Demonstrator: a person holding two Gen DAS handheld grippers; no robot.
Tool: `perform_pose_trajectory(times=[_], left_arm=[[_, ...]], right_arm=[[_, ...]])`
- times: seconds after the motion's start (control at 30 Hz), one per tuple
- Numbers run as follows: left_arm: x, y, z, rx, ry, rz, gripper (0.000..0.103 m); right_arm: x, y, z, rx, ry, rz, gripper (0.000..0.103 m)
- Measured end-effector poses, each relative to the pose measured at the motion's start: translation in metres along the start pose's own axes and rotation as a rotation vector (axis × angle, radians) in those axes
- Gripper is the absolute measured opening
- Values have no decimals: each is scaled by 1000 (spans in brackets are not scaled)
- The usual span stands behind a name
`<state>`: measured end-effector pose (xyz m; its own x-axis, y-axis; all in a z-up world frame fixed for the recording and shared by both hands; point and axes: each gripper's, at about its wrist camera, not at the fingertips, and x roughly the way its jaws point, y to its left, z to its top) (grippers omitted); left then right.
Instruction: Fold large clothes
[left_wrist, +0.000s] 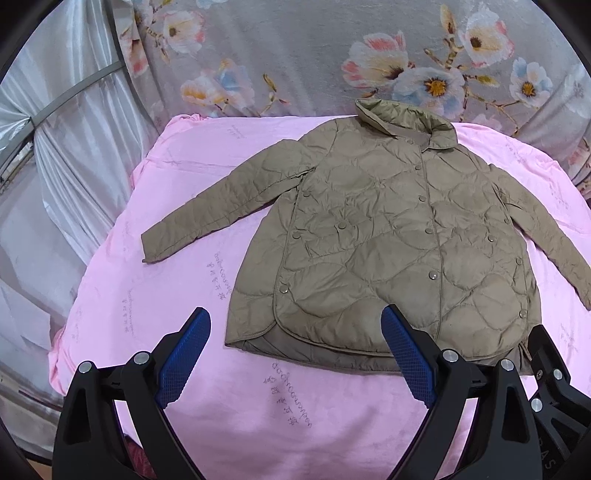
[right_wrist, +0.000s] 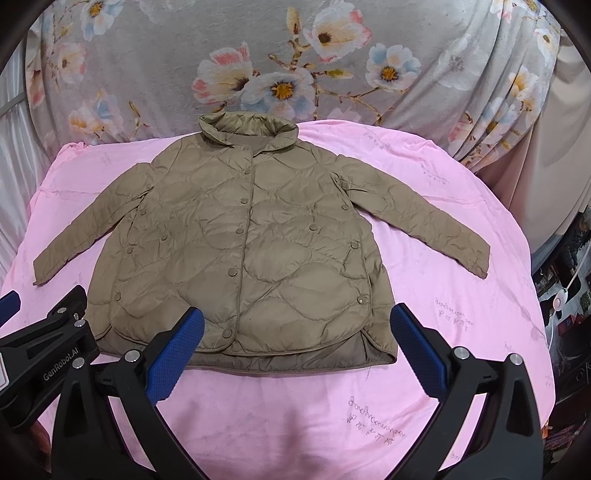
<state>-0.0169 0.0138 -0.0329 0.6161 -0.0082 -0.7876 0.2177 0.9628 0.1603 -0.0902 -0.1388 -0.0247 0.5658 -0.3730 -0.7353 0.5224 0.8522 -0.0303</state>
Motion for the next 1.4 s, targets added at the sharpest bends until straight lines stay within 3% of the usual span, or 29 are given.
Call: perform_pose_trajectory(times=[1.4], left_arm=[[3, 3, -11, -14, 35, -6, 91]], right_arm=[[4, -6, -9, 9, 20, 5, 98]])
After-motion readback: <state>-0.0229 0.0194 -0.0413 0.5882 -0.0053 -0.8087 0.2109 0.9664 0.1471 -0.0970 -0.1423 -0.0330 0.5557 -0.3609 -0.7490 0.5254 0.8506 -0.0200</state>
